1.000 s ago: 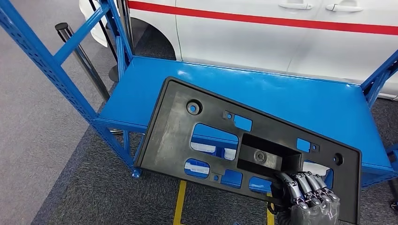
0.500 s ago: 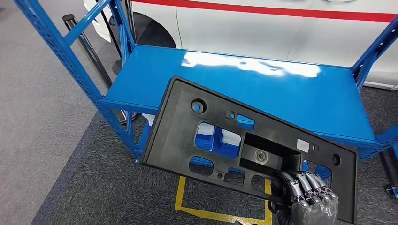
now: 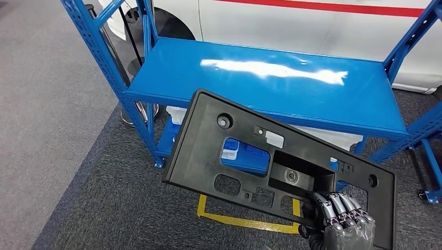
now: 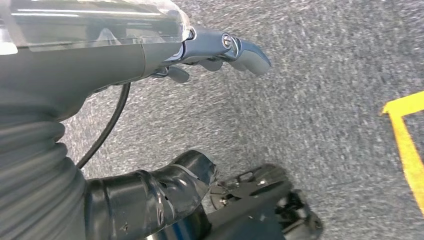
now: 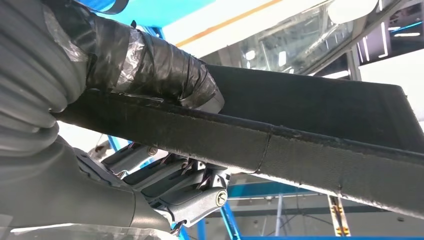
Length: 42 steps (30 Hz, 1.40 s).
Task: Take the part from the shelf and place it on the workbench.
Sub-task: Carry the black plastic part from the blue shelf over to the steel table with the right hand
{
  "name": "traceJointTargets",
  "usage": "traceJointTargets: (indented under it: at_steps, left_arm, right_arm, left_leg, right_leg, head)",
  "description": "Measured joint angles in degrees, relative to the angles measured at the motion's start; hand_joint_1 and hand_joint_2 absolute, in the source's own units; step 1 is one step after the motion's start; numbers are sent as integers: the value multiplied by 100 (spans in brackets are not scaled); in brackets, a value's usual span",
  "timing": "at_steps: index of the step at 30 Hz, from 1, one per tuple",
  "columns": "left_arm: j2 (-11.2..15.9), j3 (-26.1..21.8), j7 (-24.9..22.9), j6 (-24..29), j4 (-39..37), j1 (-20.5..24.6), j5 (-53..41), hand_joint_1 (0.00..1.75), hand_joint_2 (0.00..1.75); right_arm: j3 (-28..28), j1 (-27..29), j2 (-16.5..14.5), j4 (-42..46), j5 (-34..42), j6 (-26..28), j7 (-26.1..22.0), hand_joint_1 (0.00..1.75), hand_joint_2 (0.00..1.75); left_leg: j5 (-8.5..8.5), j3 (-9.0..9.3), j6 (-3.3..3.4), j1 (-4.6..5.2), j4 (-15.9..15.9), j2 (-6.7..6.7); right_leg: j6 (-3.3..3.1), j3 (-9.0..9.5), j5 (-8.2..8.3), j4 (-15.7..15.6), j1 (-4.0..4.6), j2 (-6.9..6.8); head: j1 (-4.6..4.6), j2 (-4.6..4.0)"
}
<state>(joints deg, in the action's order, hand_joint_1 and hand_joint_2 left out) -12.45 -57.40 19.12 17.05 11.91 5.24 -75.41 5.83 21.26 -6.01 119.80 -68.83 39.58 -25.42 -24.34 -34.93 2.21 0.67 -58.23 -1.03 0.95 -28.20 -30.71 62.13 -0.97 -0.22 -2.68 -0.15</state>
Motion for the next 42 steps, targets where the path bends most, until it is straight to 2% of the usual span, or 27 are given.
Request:
traceJointTargets:
  at_steps: [2, 4, 6, 8, 9, 10, 11, 13, 15, 16, 17, 19, 20, 21, 23, 24, 25, 26, 28, 30, 32, 34, 35, 37, 39, 40, 42]
  left_arm:
    - [-1, 0, 0, 0, 0, -1, -1, 0, 175]
    - [0, -3, -2, 1, 0, -15, -2, 0, 175]
    - [-1, -6, -4, 1, 0, -29, -2, 0, 175]
    - [-3, -7, -4, 0, 0, -33, -2, 0, 175]
    - [-2, -7, -4, 0, 0, -35, -2, 0, 175]
    - [-2, -7, -4, 0, 0, -34, -2, 0, 175]
    - [-1, -7, -4, 0, 0, -33, -2, 0, 175]
    - [-1, -7, -4, 0, 0, -29, -2, 0, 175]
    - [-1, -6, -3, 1, 0, -17, -2, 0, 175]
    - [-1, -6, -2, 1, 0, -12, -2, 0, 175]
    - [-1, -6, -1, 2, 0, -8, -2, 0, 175]
    - [-2, -7, -1, 2, -1, -11, -2, 0, 175]
    - [-3, -7, -1, 2, -1, -10, -2, 0, 175]
    - [-4, -8, -2, 2, -2, -9, -2, 0, 175]
    - [-6, -9, -3, 1, -2, -4, -2, 0, 175]
    - [-6, -9, -4, 1, -1, -3, -2, 0, 175]
    - [-6, -9, -3, 0, -1, -4, -2, 0, 175]
    - [-6, -9, -3, 0, -1, -5, -2, 0, 175]
    - [-6, -9, -3, 0, -1, -4, -2, 0, 175]
    - [-4, -9, -3, 1, 0, -4, -2, 0, 175]
    - [-4, -9, -2, 2, -1, -5, -2, 0, 175]
    - [-6, -10, -1, 2, -2, -14, -2, 0, 175]
    - [-7, -11, -1, 2, -2, -18, -2, 0, 175]
    - [-7, -13, -2, 1, -2, -30, -2, 0, 175]
    - [-7, -13, -2, 0, -2, -37, -2, 0, 175]
    - [-7, -13, -2, 0, -2, -36, -2, 0, 175]
    - [-5, -13, -2, 0, -2, -33, -2, 0, 175]
  right_arm:
    - [-10, 1, -20, -1, 10, 0, -13, 175, 175]
    - [-22, 3, -35, -8, 14, 0, -22, 175, 175]
    - [-30, 3, -56, -15, 16, 0, -28, 175, 175]
    - [-41, 4, -72, -20, 16, 0, -30, 175, 175]
    - [-48, 5, -75, -25, 16, 0, -31, 175, 175]
    - [-54, 5, -76, -32, 16, 0, -31, 175, 175]
    - [-59, 5, -76, -38, 16, 0, -32, 175, 175]
    - [-67, 6, -76, -45, 16, 0, -32, 175, 175]
    - [-77, 6, -78, -45, 16, 0, -32, 175, 175]
    - [-80, 6, -78, -45, 16, 0, -33, 175, 175]
    - [-82, 5, -81, -45, 16, 0, -34, 175, 175]
    - [-83, 8, -89, -46, 16, 0, -38, 175, 175]
    - [-84, 12, -93, -46, 17, 0, -39, 175, 175]
    - [-85, 16, -95, -46, 18, 0, -39, 175, 175]
    - [-86, 21, -95, -49, 21, 0, -39, 175, 175]
    - [-87, 23, -95, -51, 21, 0, -39, 175, 175]
    - [-87, 24, -94, -56, 21, 0, -39, 175, 175]
    - [-88, 24, -94, -60, 20, 0, -39, 175, 175]
    - [-89, 23, -95, -68, 21, 0, -39, 175, 175]
    - [-89, 16, -96, -70, 21, 0, -39, 175, 175]
    - [-90, 18, -96, -72, 21, 1, -39, 175, 175]
    - [-91, 22, -102, -77, 21, 2, -38, 175, 175]
    - [-91, 19, -105, -80, 21, 2, -38, 175, 175]
    - [-92, 18, -115, -83, 21, 2, -39, 175, 175]
    - [-95, 20, -120, -83, 20, 2, -39, 175, 175]
    - [-95, 21, -120, -84, 20, 2, -39, 175, 175]
    - [-96, 22, -121, -89, 20, 2, -39, 175, 175]
  left_leg:
    - [79, -55, -63, -4, -47, 6]
    - [65, -111, -134, -25, -89, 23]
    - [-349, -241, -194, -44, -406, 52]
    - [-931, -395, -234, -65, -1067, 61]
    - [-1070, -431, -245, -71, -1391, 62]
    - [-1060, -408, -249, -74, -1601, 62]
    - [-928, -308, -245, -75, -1640, 62]
    - [-595, 183, -218, -74, -1137, 65]
    - [-627, 819, -176, -55, -231, 74]
    - [-703, 1014, -152, -41, 87, 80]
    - [-757, 1094, -126, -24, 258, 83]
    - [-662, 1032, -56, -25, 307, 66]
    - [-588, 973, -7, -31, 323, 51]
    - [-503, 896, 38, -38, 338, 35]
    - [-350, 706, 94, -27, 322, 17]
    - [-281, 599, 96, -18, 297, 12]
    - [-216, 487, 92, -13, 264, 7]
    - [-158, 372, 83, -11, 223, 3]
    - [-64, 134, 54, -11, 112, 4]
    - [5, -39, 6, 2, -5, 14]
    - [81, -109, -50, 6, -64, 22]
    - [141, -145, -123, -11, -73, 33]
    - [62, -186, -157, -23, -119, 43]
    - [-413, -326, -209, -44, -481, 61]
    - [-959, -472, -237, -57, -1160, 64]
    - [-1058, -490, -244, -62, -1460, 65]
    - [-854, -283, -233, -66, -1572, 66]
  right_leg:
    - [-62, 215, -162, -399, 46, 3]
    - [-158, 116, -71, -416, 43, -15]
    - [-261, -45, 78, -430, 23, -37]
    - [-302, -234, 229, -421, 37, -44]
    - [-301, -331, 302, -411, 44, -45]
    - [-297, -438, 375, -391, 49, -48]
    - [-291, -545, 441, -366, 52, -51]
    - [-272, -743, 560, -305, 53, -52]
    - [-228, -855, 664, -265, 63, -47]
    - [-199, -872, 716, -265, 64, -49]
    - [-165, -877, 773, -279, 60, -53]
    - [-95, -892, 845, -302, 45, -49]
    - [-69, -933, 741, -236, 40, -37]
    - [-51, -994, 519, -72, 36, -23]
    - [-30, -1148, -108, 550, 26, -6]
    - [-18, -1201, -310, 912, 22, -5]
    - [-7, -1209, -357, 1189, 19, -5]
    - [1, -1150, -277, 1321, 16, -5]
    - [7, -739, 40, 988, -3, -5]
    - [-13, -150, 11, 185, -3, 4]
    - [-60, 115, -158, -294, 28, 18]
    - [-145, 55, -93, -352, 37, 11]
    - [-201, -2, -34, -356, 34, 2]
    - [-293, -149, 101, -368, 24, -18]
    - [-321, -323, 235, -358, 37, -20]
    - [-321, -413, 301, -349, 44, -22]
    - [-312, -594, 424, -321, 56, -28]
  head:
    - [3, 0]
    - [0, 0]
    - [4, 0]
    - [12, 0]
    - [14, 0]
    - [14, 0]
    - [15, 0]
    - [16, 0]
    - [14, 0]
    - [11, 0]
    - [15, 0]
    - [19, 0]
    - [20, 0]
    - [15, 0]
    - [8, 0]
    - [8, 0]
    - [8, 0]
    - [9, 0]
    - [10, 0]
    - [13, 0]
    - [12, 0]
    - [3, 0]
    - [1, 0]
    - [12, 0]
    - [25, 0]
    - [24, 0]
    - [26, 0]
